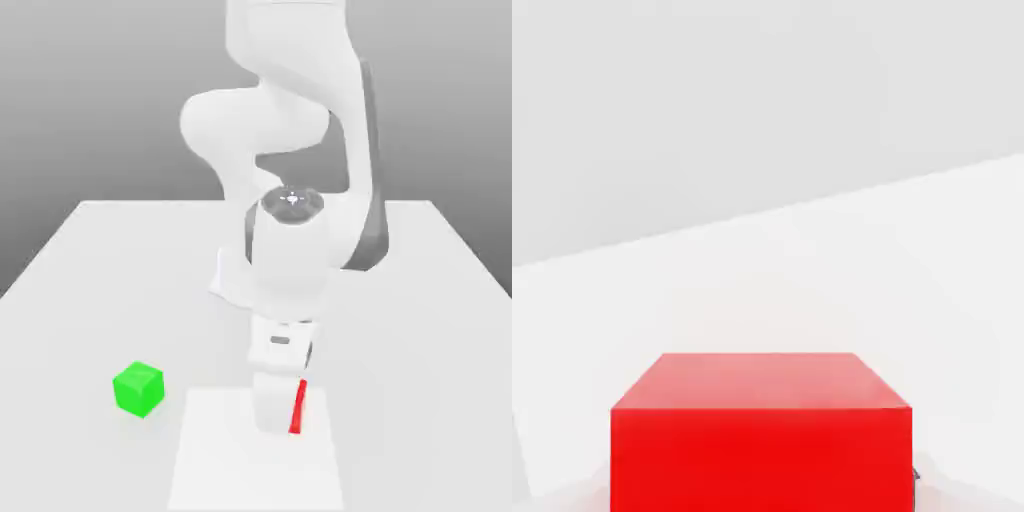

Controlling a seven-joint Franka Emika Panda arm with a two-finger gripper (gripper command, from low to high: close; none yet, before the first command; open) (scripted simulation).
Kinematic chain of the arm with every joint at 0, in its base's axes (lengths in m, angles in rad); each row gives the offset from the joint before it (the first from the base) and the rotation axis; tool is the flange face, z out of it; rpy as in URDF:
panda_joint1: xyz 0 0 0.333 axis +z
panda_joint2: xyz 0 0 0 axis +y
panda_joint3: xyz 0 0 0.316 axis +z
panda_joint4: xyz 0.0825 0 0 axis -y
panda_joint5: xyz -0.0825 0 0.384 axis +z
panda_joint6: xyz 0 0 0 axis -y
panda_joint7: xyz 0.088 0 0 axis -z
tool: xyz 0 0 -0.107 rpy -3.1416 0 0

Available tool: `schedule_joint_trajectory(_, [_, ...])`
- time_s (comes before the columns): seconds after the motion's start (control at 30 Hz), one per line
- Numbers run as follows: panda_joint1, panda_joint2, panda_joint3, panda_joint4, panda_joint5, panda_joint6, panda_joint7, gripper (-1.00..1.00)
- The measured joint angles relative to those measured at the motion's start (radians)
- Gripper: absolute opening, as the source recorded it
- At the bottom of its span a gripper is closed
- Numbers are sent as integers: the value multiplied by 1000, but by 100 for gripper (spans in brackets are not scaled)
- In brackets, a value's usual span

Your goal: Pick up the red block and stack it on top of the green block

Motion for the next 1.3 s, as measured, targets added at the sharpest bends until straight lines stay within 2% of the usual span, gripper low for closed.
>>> schedule_joint_trajectory(0.27, [-2, -171, -41, -30, -153, -142, 109, -100])
schedule_joint_trajectory(0.7, [-351, -356, -311, -56, -346, -288, -127, -100])
schedule_joint_trajectory(1.03, [-293, -241, -348, -43, -195, -188, -246, -100])
schedule_joint_trajectory(1.3, [-276, -87, -316, -48, 15, -51, -394, -100])
